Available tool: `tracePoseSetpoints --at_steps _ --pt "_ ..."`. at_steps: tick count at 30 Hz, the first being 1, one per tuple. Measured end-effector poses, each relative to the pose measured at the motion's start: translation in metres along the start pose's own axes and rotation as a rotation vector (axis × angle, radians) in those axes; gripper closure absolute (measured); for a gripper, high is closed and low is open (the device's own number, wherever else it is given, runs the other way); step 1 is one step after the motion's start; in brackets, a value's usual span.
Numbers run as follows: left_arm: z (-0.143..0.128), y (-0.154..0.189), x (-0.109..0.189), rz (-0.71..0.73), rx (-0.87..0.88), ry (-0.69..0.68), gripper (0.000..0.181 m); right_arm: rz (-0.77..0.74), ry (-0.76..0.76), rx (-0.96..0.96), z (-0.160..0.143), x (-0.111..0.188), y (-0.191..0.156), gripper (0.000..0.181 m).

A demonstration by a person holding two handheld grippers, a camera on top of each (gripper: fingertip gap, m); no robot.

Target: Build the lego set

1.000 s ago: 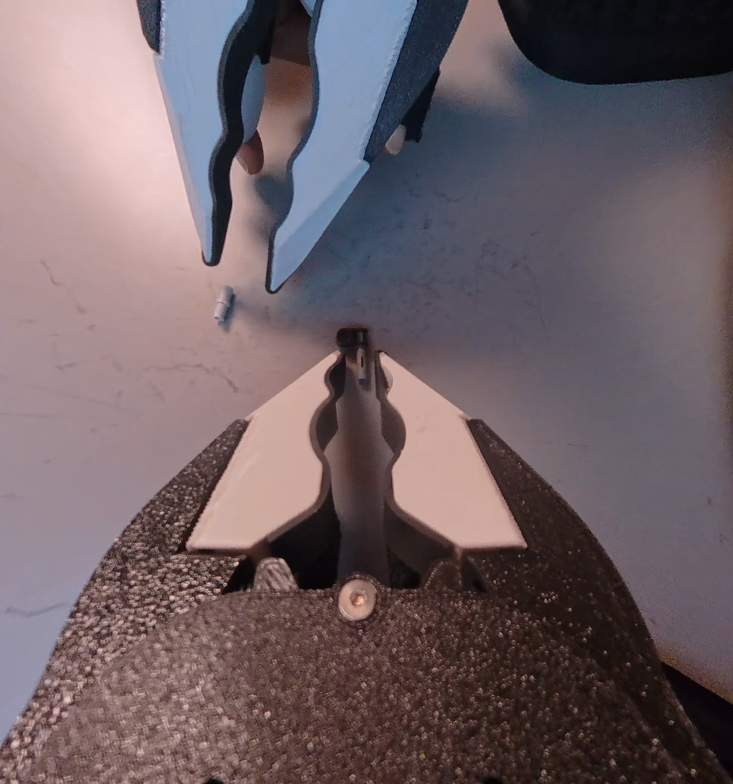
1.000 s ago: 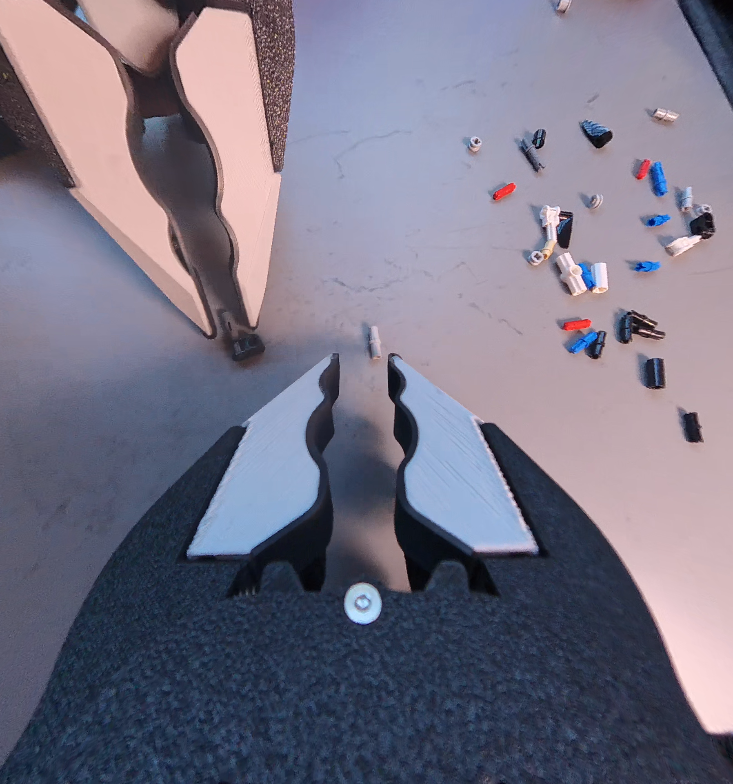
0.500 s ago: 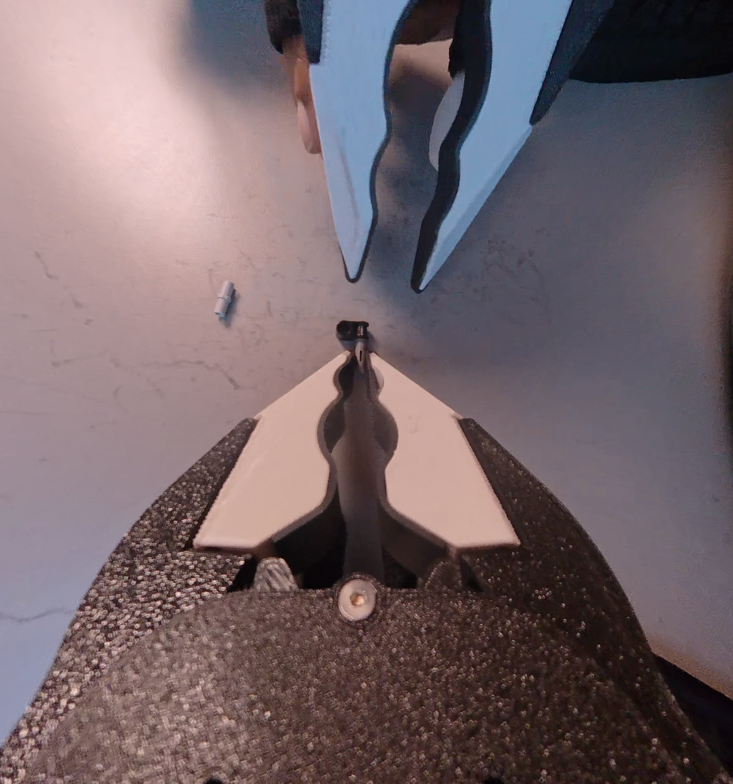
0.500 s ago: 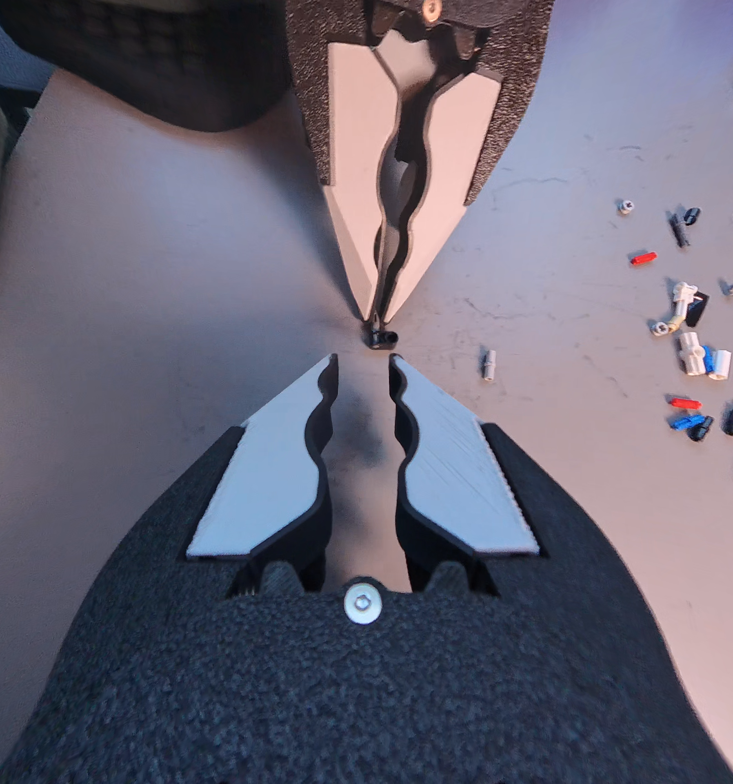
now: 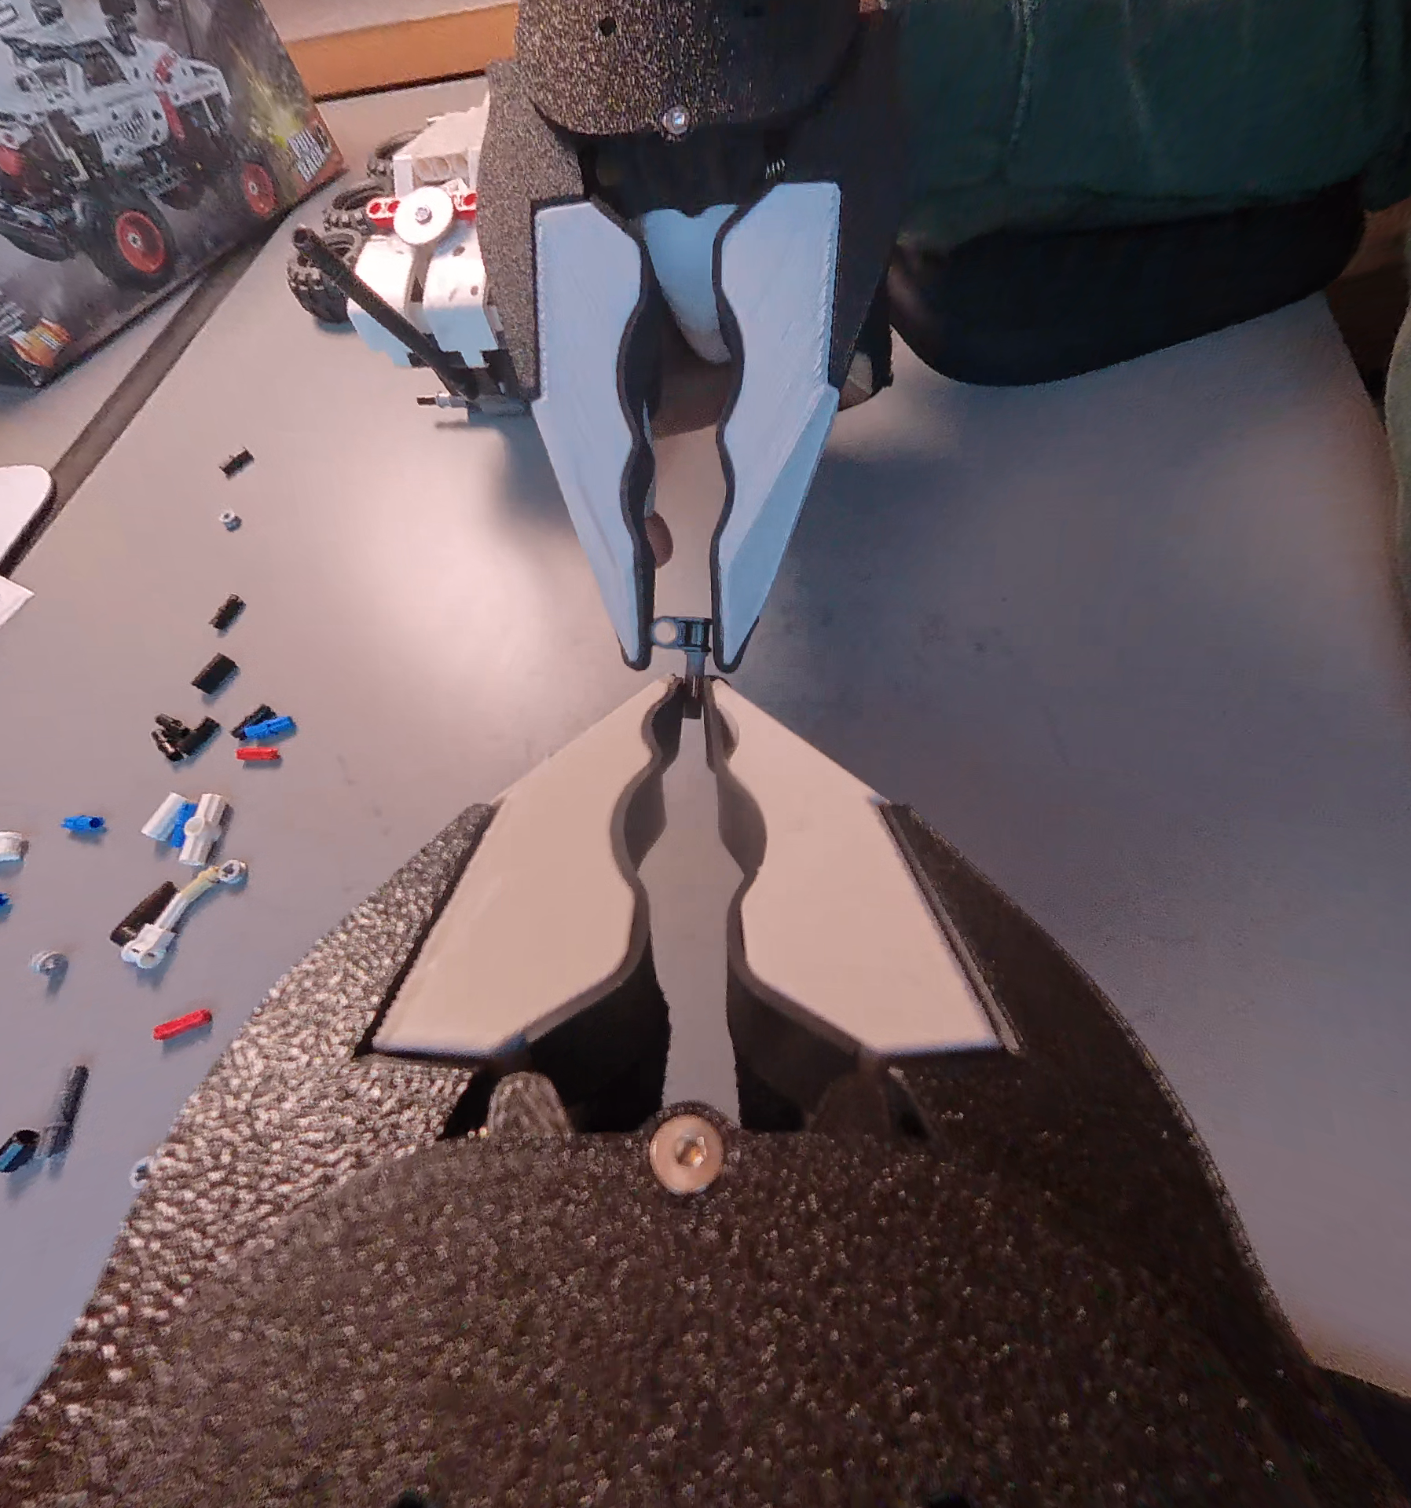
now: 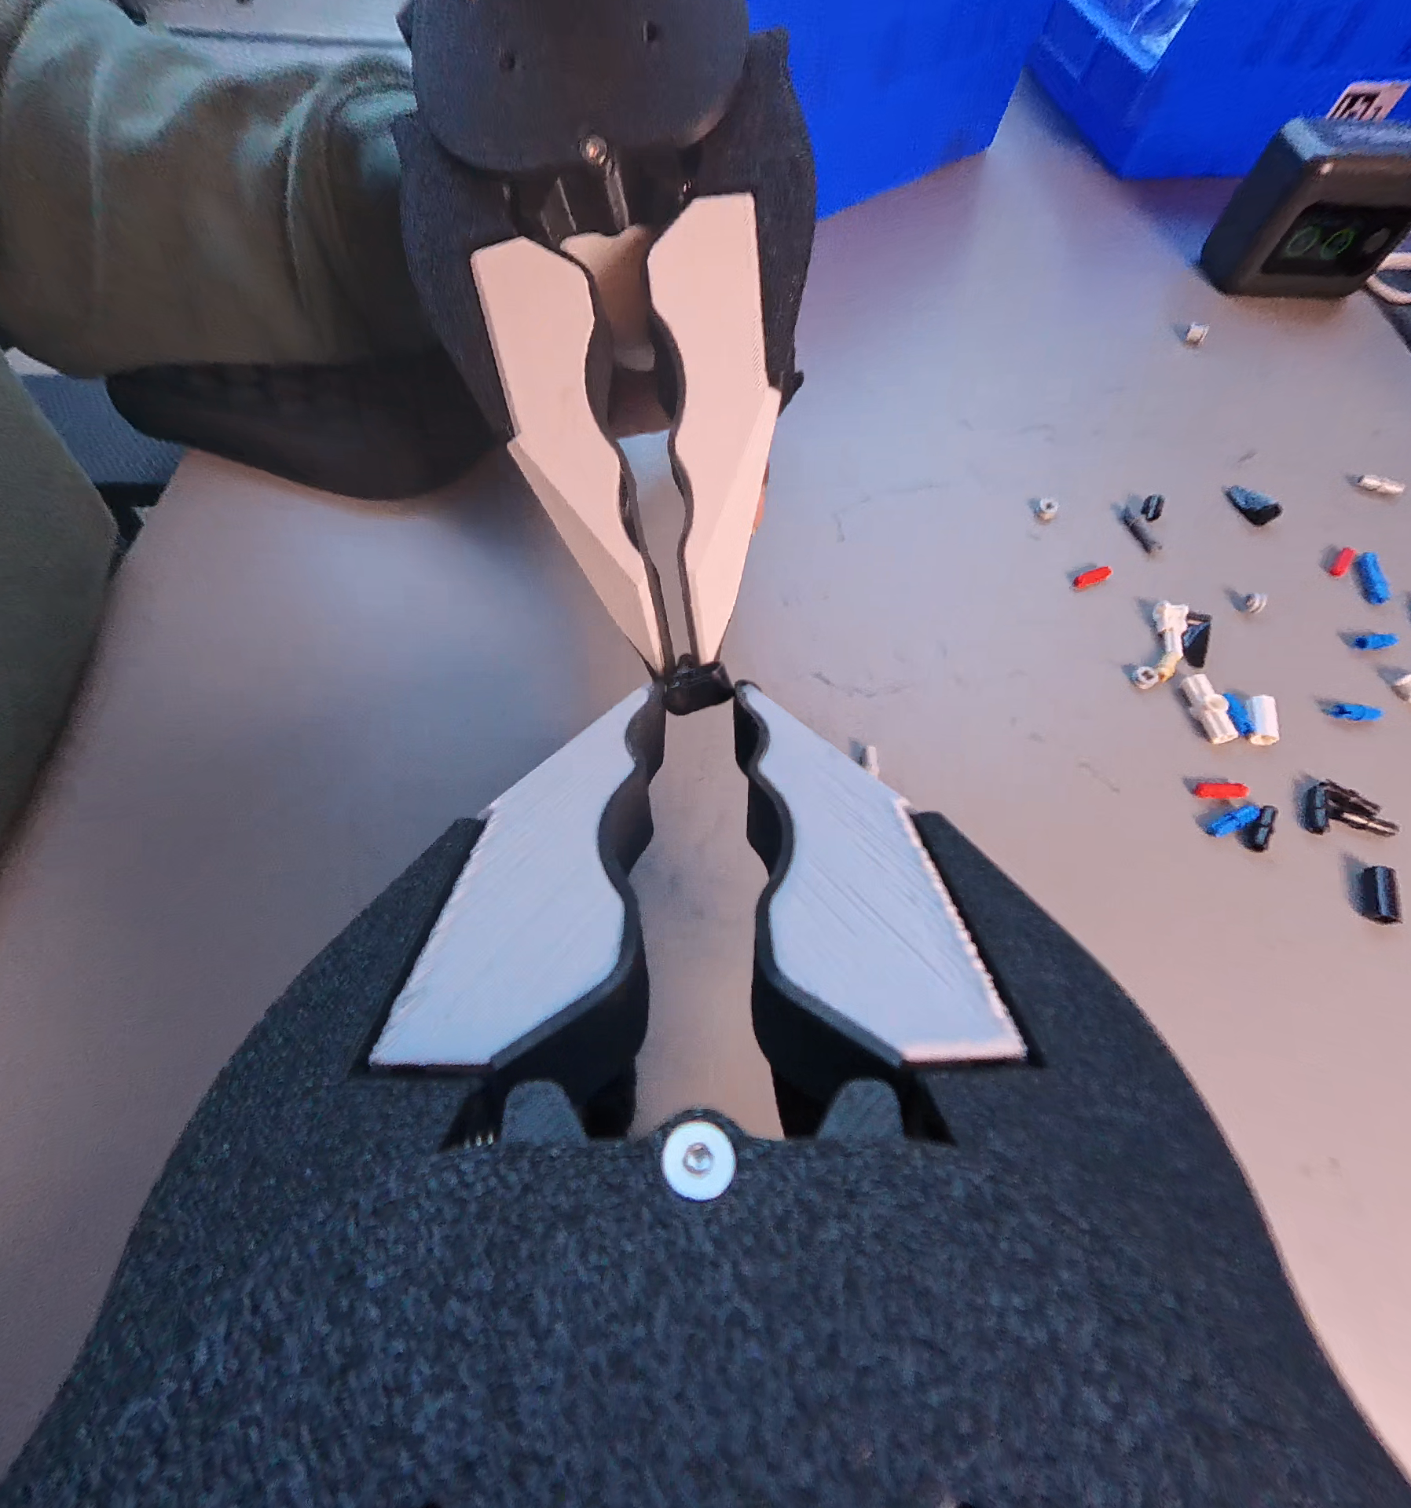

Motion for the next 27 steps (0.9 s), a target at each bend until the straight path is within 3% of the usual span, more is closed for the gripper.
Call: tracePoseSetpoints --at_steps 9,17,23,27 --pt "0.0 -0.011 0.006 0.033 0.077 0.045 0.174 -0.202 0.046 0.271 0.012 -0.002 0.007 0.166" --pt "0.021 -0.016 0.024 -0.066 0.29 0.289 0.165 -0.385 0.066 0.45 0.018 0.0 0.019 0.166" --pt "0.028 -0.021 0.021 -0.121 0.438 0.41 0.157 -0.55 0.095 0.587 0.028 -0.003 0.025 0.166" --pt "0.027 -0.025 0.021 -0.107 0.469 0.426 0.163 -0.611 0.087 0.632 0.029 -0.005 0.027 0.166"
Point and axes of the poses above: each gripper's, where its closed fingertips meet, x back along the fingers, z out of its top, y = z × x across the jaws, the point moved 1 cm from there along x, back along the fingers, and after that the axes turned 11 degrees about -z, right-handed, at the moved point
